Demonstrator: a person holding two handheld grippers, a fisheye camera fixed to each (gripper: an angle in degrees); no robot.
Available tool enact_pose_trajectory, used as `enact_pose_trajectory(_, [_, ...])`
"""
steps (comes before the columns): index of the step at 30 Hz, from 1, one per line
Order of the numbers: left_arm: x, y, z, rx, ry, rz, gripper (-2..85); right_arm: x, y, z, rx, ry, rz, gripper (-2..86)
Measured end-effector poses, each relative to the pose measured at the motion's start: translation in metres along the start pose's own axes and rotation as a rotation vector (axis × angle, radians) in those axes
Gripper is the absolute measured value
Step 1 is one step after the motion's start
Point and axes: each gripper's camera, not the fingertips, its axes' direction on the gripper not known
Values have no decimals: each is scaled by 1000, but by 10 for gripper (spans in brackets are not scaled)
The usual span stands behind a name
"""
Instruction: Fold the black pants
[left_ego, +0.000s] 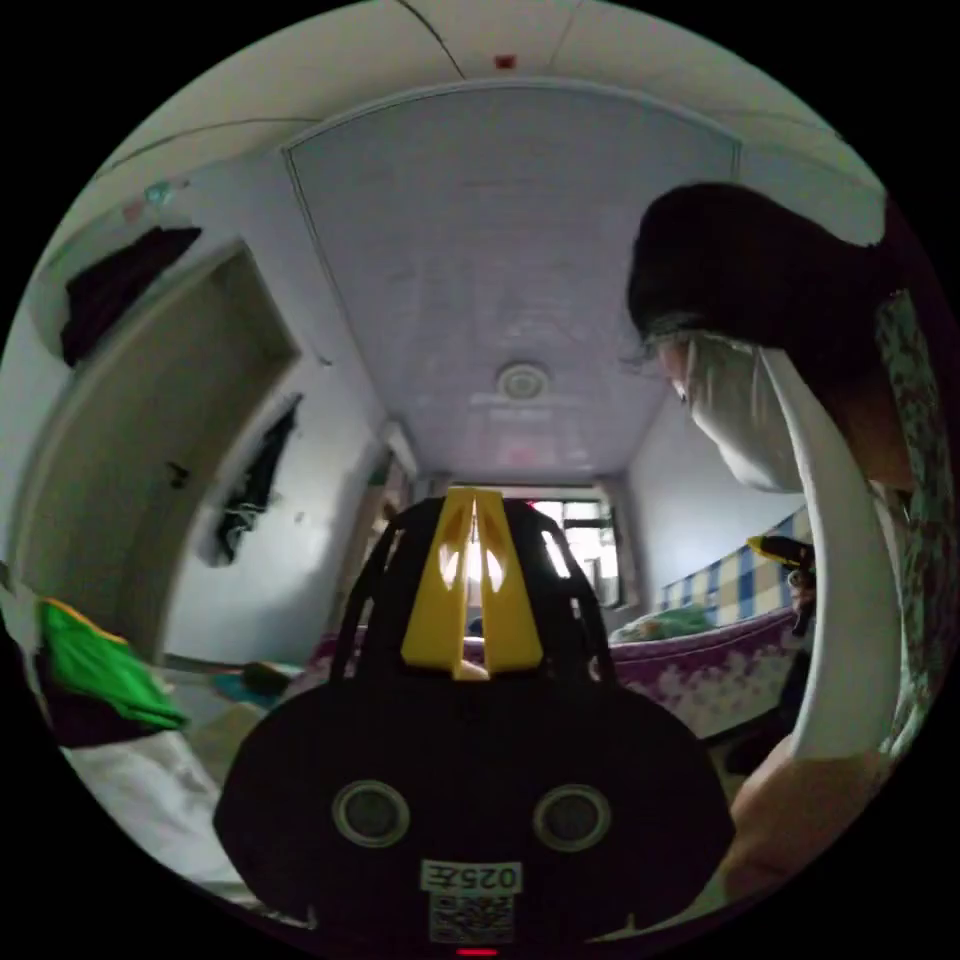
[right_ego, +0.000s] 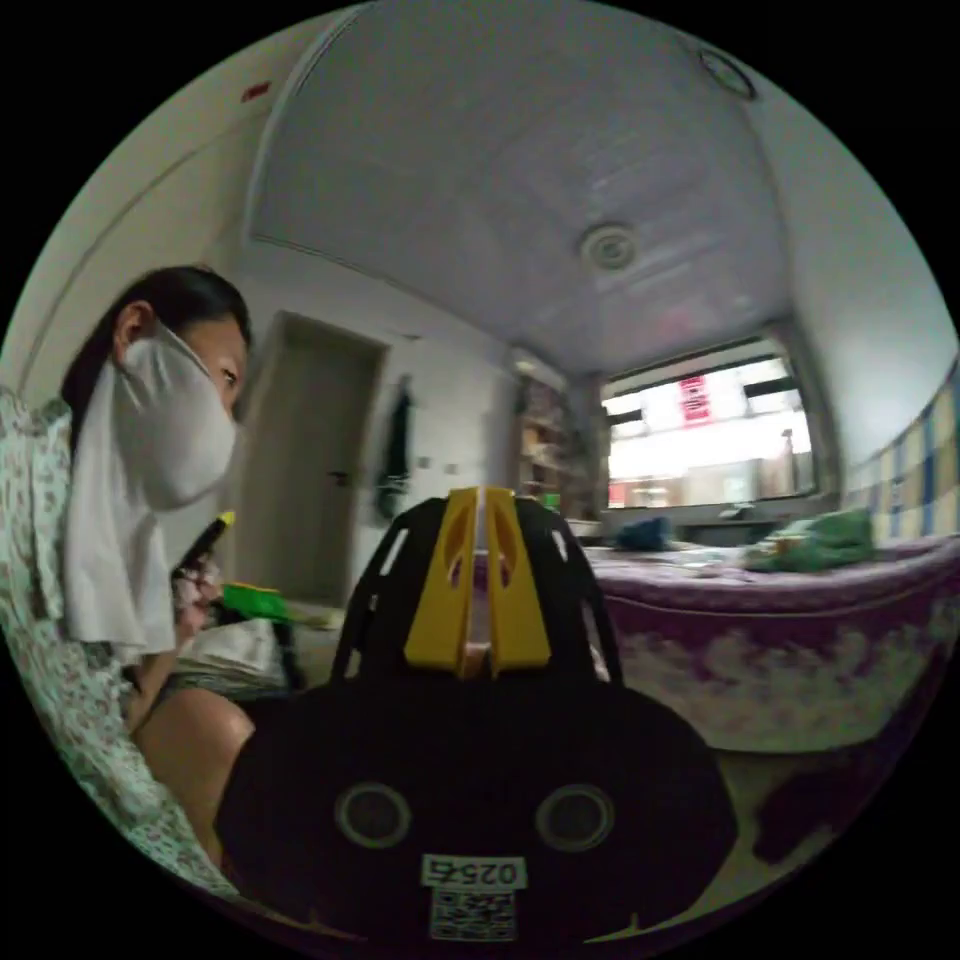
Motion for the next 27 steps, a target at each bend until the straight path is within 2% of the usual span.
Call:
enact_pose_trajectory(2, [38, 62, 30, -57, 115, -73, -6, 59, -9, -43, -4, 226, 63, 38])
enact_pose_trajectory(4, [85, 128, 63, -198, 238, -129, -3, 118, -16, -77, -81, 299, 126, 59])
enact_pose_trajectory(6, [161, 217, 94, -323, 466, -202, 14, 174, -18, -110, -210, 488, 40, 73])
enact_pose_trajectory(8, [228, 286, 110, -438, 620, -261, 34, 220, -11, -131, -305, 634, 22, 94])
enact_pose_trajectory(9, [280, 333, 123, -576, 756, -292, 49, 260, -6, -147, -383, 636, 124, 110])
enact_pose_trajectory(10, [305, 357, 127, -646, 812, -310, 57, 279, -3, -154, -413, 623, 168, 118])
enact_pose_trajectory(12, [427, 451, 120, -833, 1048, -256, 85, 357, 14, -187, -486, 634, 275, 134])
enact_pose_trajectory(14, [517, 523, 96, -926, 1145, -209, 95, 414, 27, -213, -504, 690, 319, 140])
enact_pose_trajectory(15, [576, 574, 79, -1046, 1224, -184, 99, 454, 33, -230, -530, 714, 357, 141])
enact_pose_trajectory(18, [699, 699, 36, -1328, 1252, -202, 106, 554, 42, -270, -606, 778, 460, 143])
enact_pose_trajectory(23, [857, 872, -53, -1370, 1143, 32, 116, 687, 46, -312, -723, 761, 557, 148])
enact_pose_trajectory(27, [947, 1020, -146, -1510, 986, 78, 126, 772, 36, -328, -759, 578, 676, 156])
